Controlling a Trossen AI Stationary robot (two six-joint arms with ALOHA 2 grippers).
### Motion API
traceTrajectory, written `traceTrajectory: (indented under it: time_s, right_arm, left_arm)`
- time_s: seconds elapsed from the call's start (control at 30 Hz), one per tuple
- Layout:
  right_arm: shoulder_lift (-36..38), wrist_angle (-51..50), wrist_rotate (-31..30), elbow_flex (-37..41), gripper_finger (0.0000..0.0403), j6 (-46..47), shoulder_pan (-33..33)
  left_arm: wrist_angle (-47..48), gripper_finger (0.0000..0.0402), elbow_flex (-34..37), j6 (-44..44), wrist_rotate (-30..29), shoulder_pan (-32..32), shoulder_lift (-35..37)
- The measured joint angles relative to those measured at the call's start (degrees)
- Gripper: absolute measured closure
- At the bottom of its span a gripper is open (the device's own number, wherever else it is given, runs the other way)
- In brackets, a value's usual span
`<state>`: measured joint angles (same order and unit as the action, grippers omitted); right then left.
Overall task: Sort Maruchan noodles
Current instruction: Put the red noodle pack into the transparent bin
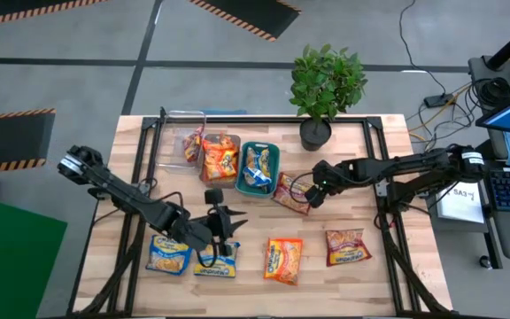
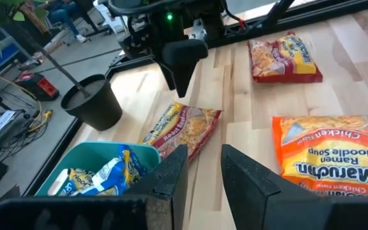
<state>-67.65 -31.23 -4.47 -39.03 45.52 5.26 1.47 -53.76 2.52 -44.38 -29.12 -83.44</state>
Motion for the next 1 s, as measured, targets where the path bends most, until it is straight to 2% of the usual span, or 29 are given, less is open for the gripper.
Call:
traceTrajectory:
  time_s: [0.2, 0.33, 0.43, 0.7, 1.0]
  right_arm:
    - [1.72, 1.34, -0.17, 1.84, 0.008, -1.75, 1.31]
    - [3.84, 10.02, -0.87, 5.92, 0.0062, -14.68, 0.24]
    - [4.71, 18.84, -2.7, 10.41, 0.006, -19.9, -1.93]
    - [2.31, 36.46, -10.34, 19.32, 0.0067, -20.04, -3.37]
    - [-7.15, 55.05, -10.42, 23.96, 0.0073, -20.63, -3.5]
  left_arm:
    - [0.95, 0.0325, 0.18, 0.9, -0.03, 0.0, -0.05]
    - [1.64, 0.0325, 0.22, 1.75, -0.05, 0.0, -0.05]
    - [1.62, 0.0325, 0.24, 2.36, -0.05, 0.0, -0.05]
    - [1.58, 0.0325, 0.26, 2.51, -0.05, 0.2, -0.05]
    - [1.58, 0.0325, 0.28, 2.49, -0.07, 0.52, -0.05]
